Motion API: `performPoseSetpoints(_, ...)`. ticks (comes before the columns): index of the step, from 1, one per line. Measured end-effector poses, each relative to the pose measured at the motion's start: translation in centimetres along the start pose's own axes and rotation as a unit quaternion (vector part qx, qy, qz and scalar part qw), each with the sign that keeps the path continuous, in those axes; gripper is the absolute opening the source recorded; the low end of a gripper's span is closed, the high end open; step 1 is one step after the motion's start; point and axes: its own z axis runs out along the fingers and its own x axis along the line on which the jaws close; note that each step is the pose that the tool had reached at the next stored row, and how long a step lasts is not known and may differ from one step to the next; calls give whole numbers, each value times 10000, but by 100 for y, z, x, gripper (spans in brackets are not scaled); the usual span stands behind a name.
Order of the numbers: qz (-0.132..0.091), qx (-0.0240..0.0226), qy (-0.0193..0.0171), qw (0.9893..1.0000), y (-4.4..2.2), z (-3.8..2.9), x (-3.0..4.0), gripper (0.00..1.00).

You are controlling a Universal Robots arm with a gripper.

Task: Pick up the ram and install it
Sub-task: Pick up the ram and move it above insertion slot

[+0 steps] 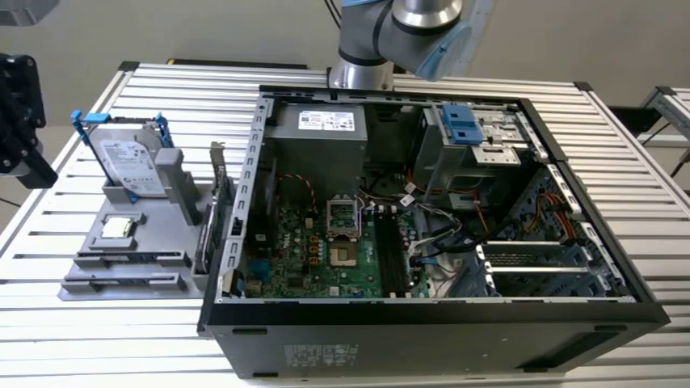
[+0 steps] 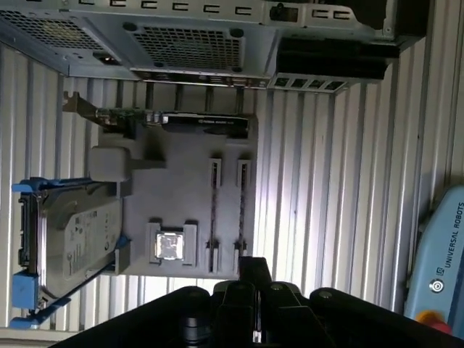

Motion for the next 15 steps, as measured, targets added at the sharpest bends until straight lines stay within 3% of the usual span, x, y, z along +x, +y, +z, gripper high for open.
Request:
performPoseSetpoints(5, 296, 1, -7, 9996, 0, 0, 0, 0)
performPoseSetpoints(12, 671, 2, -15, 9977, 0, 1, 0, 0)
performPoseSetpoints(15, 701, 1, -23, 9975, 0, 2, 1, 0)
